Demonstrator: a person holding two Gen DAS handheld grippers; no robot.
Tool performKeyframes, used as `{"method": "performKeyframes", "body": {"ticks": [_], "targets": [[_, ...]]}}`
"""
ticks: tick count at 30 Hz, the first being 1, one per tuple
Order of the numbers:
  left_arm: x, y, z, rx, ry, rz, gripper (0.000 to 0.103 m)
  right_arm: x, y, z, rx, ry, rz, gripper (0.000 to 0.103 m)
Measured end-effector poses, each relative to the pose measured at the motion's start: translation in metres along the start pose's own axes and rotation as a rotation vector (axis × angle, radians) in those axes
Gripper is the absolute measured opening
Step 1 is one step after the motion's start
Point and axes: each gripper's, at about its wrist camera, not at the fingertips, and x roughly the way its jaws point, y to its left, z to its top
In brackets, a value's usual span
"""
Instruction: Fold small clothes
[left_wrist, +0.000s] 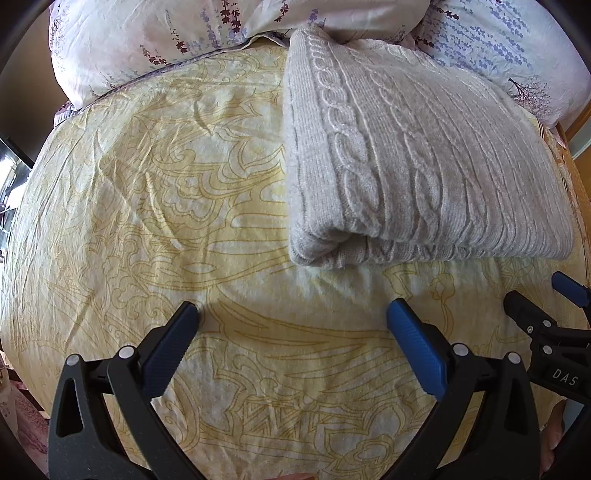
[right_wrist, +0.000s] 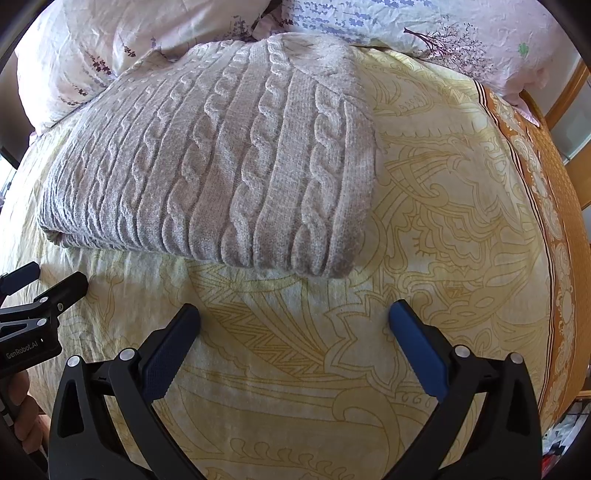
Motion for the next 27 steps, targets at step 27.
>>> {"method": "performKeyframes", "body": {"ticks": [27], "targets": [[0.0003, -0.0006, 0.0001, 0.000, -0.001, 0.000, 0.101, -0.0013, 0.0006, -0.0035, 0.001, 0.000, -0.001, 0.102]]}}
